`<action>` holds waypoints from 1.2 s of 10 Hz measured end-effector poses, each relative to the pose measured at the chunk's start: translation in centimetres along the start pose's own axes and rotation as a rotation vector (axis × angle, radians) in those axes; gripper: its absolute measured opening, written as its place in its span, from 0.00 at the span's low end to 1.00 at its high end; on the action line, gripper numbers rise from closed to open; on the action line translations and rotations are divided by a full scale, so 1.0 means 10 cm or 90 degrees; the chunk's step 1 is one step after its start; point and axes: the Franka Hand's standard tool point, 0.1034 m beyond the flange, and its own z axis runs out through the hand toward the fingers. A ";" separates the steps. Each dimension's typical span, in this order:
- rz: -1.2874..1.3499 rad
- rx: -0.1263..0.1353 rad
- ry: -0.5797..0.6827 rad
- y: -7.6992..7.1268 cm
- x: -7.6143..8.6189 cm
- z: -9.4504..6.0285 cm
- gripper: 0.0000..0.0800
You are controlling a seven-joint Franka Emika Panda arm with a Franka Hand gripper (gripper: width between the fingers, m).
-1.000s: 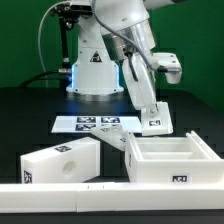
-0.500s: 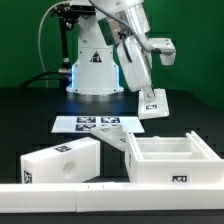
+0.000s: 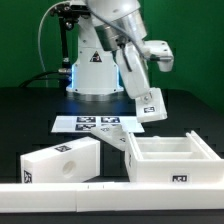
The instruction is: Assemble cabinet
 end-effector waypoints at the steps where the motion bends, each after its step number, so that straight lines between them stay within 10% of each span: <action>1: -0.003 -0.022 -0.016 0.00 0.07 -0.11 0.08; 2: -0.017 -0.046 -0.017 0.00 0.10 -0.18 0.08; 4: -0.007 -0.021 0.013 0.01 0.09 -0.08 0.08; 12: -0.005 -0.032 0.113 0.01 -0.01 0.00 0.08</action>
Offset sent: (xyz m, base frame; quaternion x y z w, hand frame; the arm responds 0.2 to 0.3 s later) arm -0.0115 0.0192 -0.0136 0.0685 0.0446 0.0520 0.9953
